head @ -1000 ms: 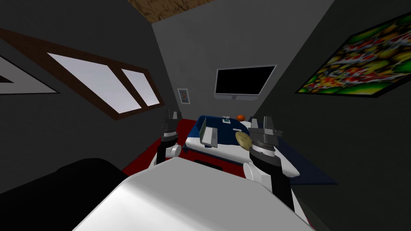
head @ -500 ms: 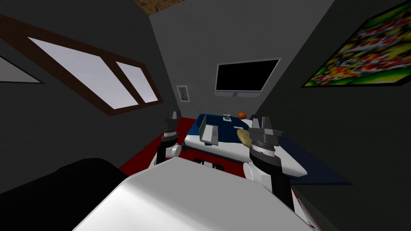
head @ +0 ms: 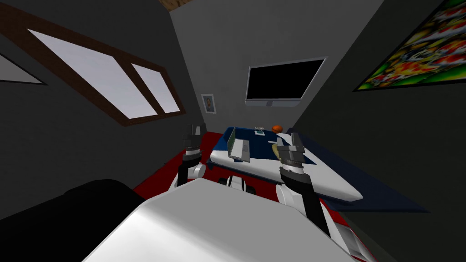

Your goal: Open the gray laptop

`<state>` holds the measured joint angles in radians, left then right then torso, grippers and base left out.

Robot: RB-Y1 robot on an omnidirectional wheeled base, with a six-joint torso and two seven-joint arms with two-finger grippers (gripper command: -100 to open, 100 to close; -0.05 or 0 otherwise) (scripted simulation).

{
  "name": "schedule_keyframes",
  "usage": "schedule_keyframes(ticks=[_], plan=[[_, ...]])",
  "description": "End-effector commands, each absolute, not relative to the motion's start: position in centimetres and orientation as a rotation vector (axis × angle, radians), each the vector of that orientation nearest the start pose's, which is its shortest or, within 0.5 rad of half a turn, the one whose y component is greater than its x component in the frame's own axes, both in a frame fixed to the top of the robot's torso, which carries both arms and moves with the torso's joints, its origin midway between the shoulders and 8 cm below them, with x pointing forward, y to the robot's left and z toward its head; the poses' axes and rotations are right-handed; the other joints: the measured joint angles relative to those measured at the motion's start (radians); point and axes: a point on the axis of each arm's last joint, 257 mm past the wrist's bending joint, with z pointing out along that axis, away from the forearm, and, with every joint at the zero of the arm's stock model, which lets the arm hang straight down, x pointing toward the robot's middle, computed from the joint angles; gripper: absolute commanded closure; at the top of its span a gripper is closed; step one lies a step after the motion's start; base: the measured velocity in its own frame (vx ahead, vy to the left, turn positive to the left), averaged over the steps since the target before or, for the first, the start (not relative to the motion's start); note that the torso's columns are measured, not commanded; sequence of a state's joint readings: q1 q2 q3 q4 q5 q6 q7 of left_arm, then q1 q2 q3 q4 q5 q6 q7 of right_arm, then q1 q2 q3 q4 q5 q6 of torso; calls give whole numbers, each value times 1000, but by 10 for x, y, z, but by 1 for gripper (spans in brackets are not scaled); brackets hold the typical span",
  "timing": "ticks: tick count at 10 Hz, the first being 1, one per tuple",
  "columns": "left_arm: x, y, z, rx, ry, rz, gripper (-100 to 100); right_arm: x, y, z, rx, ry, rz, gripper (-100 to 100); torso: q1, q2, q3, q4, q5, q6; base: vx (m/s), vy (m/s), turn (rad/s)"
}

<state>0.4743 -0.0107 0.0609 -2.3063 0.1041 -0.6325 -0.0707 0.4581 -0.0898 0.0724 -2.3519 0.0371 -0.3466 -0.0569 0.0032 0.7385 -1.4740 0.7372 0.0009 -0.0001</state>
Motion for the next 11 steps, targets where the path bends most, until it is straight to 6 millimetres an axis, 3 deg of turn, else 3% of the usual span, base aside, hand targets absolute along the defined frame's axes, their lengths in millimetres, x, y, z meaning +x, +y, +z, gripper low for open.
schedule_keyframes(ticks=[1,3,4,5,6,7,8,9,10,11], plan=[[308,305,67,-550,424,-1280,0,379,-234,-10,676,901,1305,-100,-1,1,-1,1,0,0,-75,145,73],[308,305,67,-550,424,-1280,0,394,-235,-56,704,1051,1201,-100,-2,0,-1,1,-1,0,-75,154,82],[308,305,67,-550,424,-1280,0,396,-236,-60,717,1062,1193,-100,-4,-1,-2,1,-1,0,-48,94,30],[308,305,67,-550,424,-1280,0,401,-238,-85,727,1140,1132,-100,-7,-2,-3,0,-2,0,-53,88,73],[308,305,67,-550,424,-1280,0,402,-239,-88,736,1146,1127,-100,-6,-2,-3,0,-2,0,-46,70,39],[308,305,67,-550,424,-1280,0,407,-245,-117,752,1232,1053,-100,-5,-1,-2,1,-1,0,-35,106,72],[308,305,67,-550,424,-1280,0,407,-245,-117,754,1233,1052,-100,-2,-1,-2,1,-1,0,-23,87,37],[308,305,67,-550,424,-1280,0,409,-251,-145,761,1313,978,-100,-3,-1,-2,1,-1,0,-49,102,95],[308,305,67,-550,424,-1280,0,410,-252,-148,770,1319,970,-100,-2,0,-2,1,-1,0,-42,95,43],[308,305,67,-550,424,-1280,0,410,-259,-175,770,1394,894,-100,-3,0,-2,1,-1,0,-36,113,87]])
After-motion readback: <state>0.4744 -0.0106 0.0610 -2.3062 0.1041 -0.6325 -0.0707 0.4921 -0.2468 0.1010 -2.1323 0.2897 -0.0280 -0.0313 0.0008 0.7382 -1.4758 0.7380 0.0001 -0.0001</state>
